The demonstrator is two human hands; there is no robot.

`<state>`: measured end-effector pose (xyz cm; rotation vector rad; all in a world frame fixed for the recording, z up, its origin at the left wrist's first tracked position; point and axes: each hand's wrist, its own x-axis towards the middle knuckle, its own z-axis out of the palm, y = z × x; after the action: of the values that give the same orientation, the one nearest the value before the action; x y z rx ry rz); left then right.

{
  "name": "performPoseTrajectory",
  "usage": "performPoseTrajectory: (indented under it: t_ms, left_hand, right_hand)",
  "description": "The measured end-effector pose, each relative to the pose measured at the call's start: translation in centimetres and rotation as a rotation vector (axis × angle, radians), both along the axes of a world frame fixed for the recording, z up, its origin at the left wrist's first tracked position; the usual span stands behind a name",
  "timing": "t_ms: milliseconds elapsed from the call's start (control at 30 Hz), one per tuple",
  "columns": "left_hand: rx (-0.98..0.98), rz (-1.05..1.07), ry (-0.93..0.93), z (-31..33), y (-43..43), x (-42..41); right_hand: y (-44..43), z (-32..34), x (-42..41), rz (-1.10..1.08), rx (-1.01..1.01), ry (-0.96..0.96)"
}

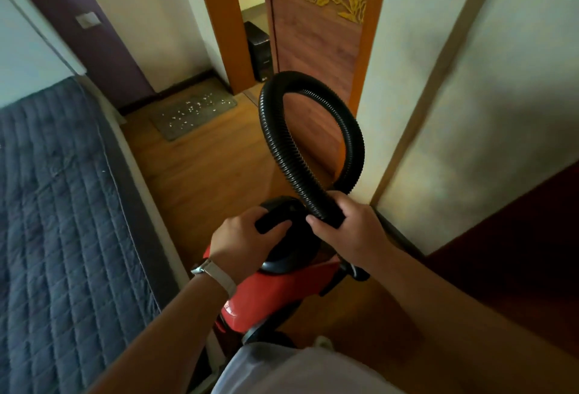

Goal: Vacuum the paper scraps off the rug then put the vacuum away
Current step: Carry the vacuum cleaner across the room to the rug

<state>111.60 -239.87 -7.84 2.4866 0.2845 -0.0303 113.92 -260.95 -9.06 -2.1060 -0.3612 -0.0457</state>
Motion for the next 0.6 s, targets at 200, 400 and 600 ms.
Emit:
performPoseTrajectory:
  t_ms: [200,400,600]
  left_hand:
    - [0.016,0.057,-0.010,-0.1,0.9,7.2]
    - [0.005,0.117,0.038,-1.8,3.5,15.9]
    - [0.024,0.134,0.081,-2.2,6.8,26.3]
  right_hand:
    - [0.5,-0.1,9.1,0.051,-0.016,-0.016]
    - [2.7,-1.4,18.9,0.104,-0.061,0.066]
    - [6.0,-0.5,30.1,0.164,-0.120,0.173]
